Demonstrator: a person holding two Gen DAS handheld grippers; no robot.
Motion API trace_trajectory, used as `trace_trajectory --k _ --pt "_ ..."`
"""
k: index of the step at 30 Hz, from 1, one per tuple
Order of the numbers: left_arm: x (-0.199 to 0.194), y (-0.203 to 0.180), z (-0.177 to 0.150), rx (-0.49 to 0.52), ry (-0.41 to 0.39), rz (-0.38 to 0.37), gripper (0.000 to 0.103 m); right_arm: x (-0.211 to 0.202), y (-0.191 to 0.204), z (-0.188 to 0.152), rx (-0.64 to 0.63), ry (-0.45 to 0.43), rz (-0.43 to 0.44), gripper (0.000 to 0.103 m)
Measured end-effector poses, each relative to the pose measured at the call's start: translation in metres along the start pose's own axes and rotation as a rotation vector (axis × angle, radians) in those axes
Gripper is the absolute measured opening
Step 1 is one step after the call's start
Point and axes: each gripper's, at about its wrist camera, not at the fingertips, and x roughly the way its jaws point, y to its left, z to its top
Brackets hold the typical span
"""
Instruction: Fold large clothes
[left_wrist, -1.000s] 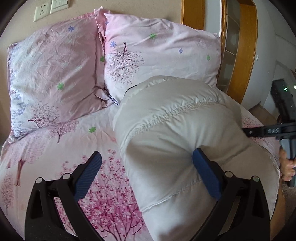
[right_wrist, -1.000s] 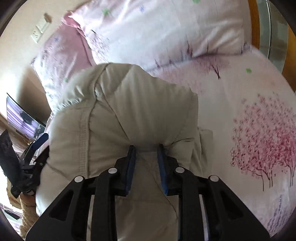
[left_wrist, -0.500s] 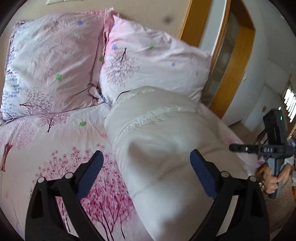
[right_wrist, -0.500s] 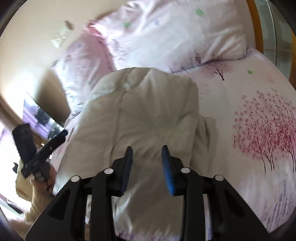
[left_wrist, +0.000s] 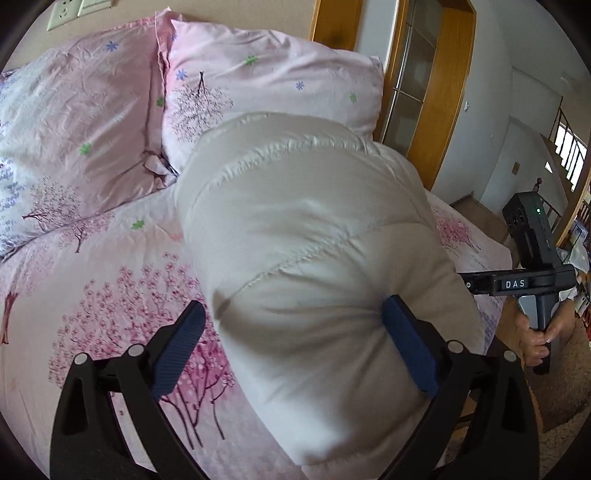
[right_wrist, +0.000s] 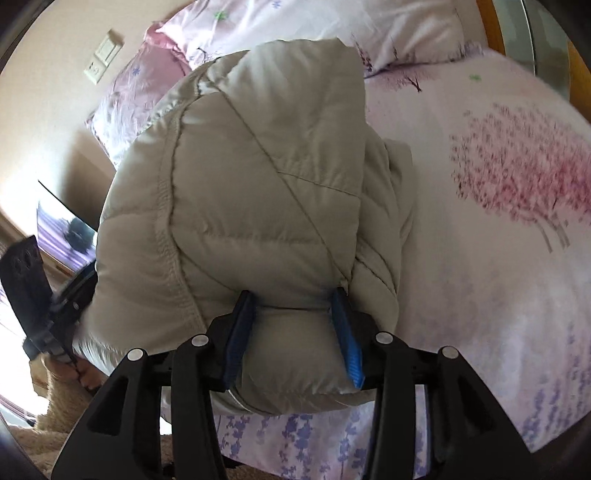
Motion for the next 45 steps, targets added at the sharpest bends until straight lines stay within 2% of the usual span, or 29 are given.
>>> trace_trajectory --k 3,6,8,9,11,15,22,27,32,39,45 --pt "-0.007 0.007 0.003 -0.030 -0.013 -0.029 0.098 -0.006 0.002 0.000 -0.003 0.001 -0.004 0.045" --pt "-0.027 0.026 0.011 -0.082 -0.077 -0.063 0.098 -0.026 0.006 0.011 0.014 0.006 0.016 0.058" --pt "-0.033 0.048 0.018 -0.161 -0.088 -0.091 0.098 -0.041 0.002 0.020 0.044 -0.048 0.061 0.099" --pt "-0.032 0.057 0.022 -0.196 -0.079 -0.103 0.099 -0.046 0.000 0.025 0.061 -0.066 0.080 0.102" --pt "-0.025 0.074 0.026 -0.262 -0.046 -0.134 0.099 -0.048 -0.011 0.035 0.118 -0.061 0.117 0.102" --pt "0.003 0.098 0.026 -0.400 0.036 -0.237 0.099 -0.024 -0.035 0.054 0.236 0.064 0.124 0.102" --pt "0.031 0.096 0.030 -0.462 0.107 -0.359 0.099 0.016 -0.054 0.067 0.320 0.195 0.246 0.102" --pt "0.042 0.090 0.037 -0.441 0.135 -0.371 0.101 0.041 -0.057 0.076 0.341 0.296 0.312 0.102" --pt "0.052 0.095 0.034 -0.457 0.152 -0.403 0.101 0.054 -0.061 0.075 0.348 0.359 0.390 0.102" --pt "0.061 0.107 0.025 -0.515 0.177 -0.458 0.101 0.070 -0.041 0.080 0.279 0.422 0.415 0.102" --pt "0.062 0.112 0.020 -0.536 0.171 -0.481 0.101 0.074 -0.035 0.080 0.258 0.428 0.429 0.102"
